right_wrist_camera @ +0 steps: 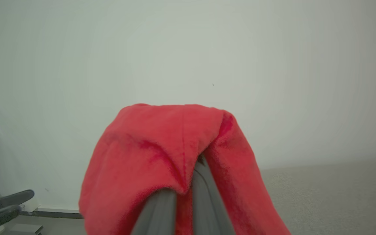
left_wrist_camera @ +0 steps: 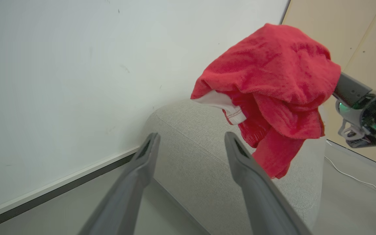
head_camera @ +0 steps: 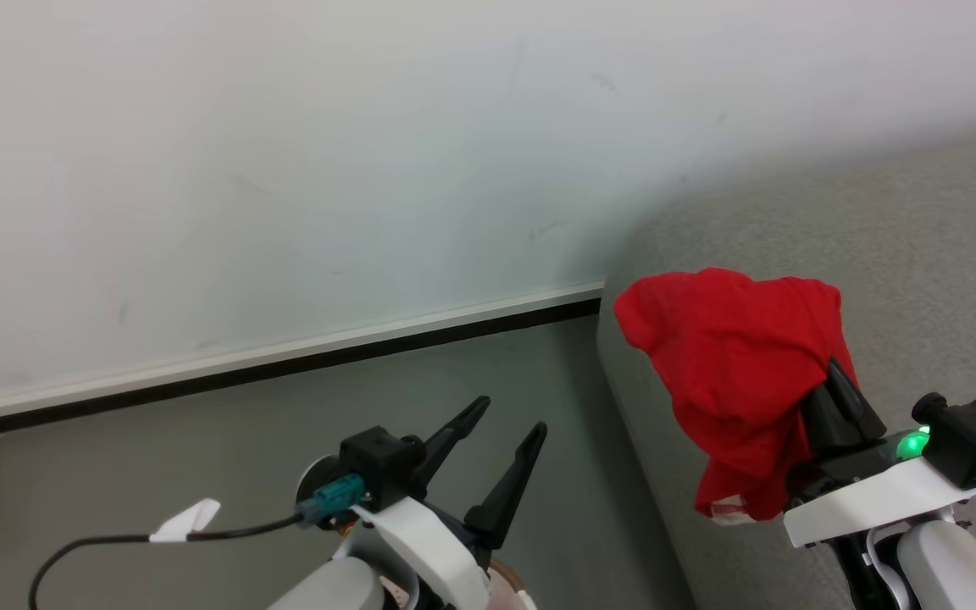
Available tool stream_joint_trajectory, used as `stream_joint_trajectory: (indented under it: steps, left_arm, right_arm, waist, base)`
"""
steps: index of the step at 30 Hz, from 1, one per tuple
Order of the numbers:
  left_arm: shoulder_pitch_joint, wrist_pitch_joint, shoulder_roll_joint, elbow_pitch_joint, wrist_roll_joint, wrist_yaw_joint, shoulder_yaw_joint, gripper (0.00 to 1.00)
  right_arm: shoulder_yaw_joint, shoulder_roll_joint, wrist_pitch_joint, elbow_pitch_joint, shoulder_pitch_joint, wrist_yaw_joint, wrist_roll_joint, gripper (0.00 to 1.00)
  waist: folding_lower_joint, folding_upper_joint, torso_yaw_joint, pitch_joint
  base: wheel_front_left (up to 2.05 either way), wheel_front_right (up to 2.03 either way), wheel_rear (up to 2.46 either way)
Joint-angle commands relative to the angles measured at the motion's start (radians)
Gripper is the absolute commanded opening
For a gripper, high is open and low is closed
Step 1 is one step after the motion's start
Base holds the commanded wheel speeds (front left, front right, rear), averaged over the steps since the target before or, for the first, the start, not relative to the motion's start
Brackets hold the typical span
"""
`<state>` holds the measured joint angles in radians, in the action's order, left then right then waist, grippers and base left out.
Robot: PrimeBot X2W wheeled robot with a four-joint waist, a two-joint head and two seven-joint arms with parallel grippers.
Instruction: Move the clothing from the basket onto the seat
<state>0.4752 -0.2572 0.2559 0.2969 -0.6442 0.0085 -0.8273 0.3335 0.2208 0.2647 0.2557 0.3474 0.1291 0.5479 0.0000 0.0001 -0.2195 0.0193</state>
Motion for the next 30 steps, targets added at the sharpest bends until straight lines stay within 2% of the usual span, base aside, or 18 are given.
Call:
stream_joint_trajectory:
  steps: [1,9,15,25,30]
  left_arm:
    - [-0.011,-0.007,0.0,0.006,0.007,-0.004,0.0,1.0]
    - [-0.011,-0.006,-0.01,0.02,0.031,-0.015,0.006,1.0]
    - [0.001,-0.007,-0.018,0.026,0.053,-0.026,0.008,1.0]
    - [0.052,-0.007,-0.009,0.01,0.098,-0.05,0.009,1.0]
    - [0.097,0.004,0.003,0.004,0.119,-0.058,0.001,1.0]
  right_arm:
    - [-0.009,0.007,-0.001,-0.008,-0.011,0.003,-0.003,0.0]
    - [-0.06,0.014,-0.001,-0.042,-0.035,0.003,-0.006,0.0]
    - [-0.096,0.013,-0.001,-0.061,-0.042,0.003,-0.01,0.0]
    - [-0.154,0.042,-0.001,-0.065,0.036,0.003,0.044,0.0]
    - [-0.193,0.086,-0.001,-0.029,0.122,0.003,0.053,0.0]
  waist:
    - [0.0,-0.0001,-0.042,0.003]
    - [0.0,-0.0001,-0.134,0.017]
    - [0.0,-0.0001,-0.168,0.043]
    - [0.0,-0.0001,-0.161,0.148]
    - [0.0,-0.0001,-0.135,0.237]
  base:
    - [0.0,0.0,0.0]
    - [0.0,0.0,0.0]
    - [0.0,0.0,0.0]
    - [0.0,0.0,0.0]
    - [0.0,0.0,0.0]
